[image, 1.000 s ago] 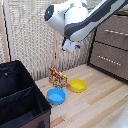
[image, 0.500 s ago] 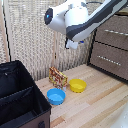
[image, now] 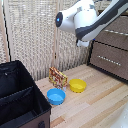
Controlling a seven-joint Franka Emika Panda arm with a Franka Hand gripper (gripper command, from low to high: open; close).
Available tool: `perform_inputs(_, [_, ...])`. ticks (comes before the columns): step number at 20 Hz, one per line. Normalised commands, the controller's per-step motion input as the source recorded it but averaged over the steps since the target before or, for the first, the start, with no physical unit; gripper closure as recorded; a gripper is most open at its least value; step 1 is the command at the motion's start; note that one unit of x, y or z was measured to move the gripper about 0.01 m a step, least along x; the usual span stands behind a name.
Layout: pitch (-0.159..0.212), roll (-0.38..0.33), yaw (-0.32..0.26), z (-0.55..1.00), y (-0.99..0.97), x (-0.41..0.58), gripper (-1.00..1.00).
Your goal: Locate and clasp the grip of the topmost drawer. Steadily and circumspectly yank the drawer open. Discover and seize the nutrition bar using your clamp. Deposit the nutrition bar in the accessible drawer. Unclench the nutrition bar.
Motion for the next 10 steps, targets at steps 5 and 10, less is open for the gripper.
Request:
perform_inputs(5, [-0.001,-0.156,0.0,0.08,-0.81,-0.09,-1.0])
perform_inputs(10, [-0.015,-0.11,0.014,0.0,-0.81,-0.037,-1.0])
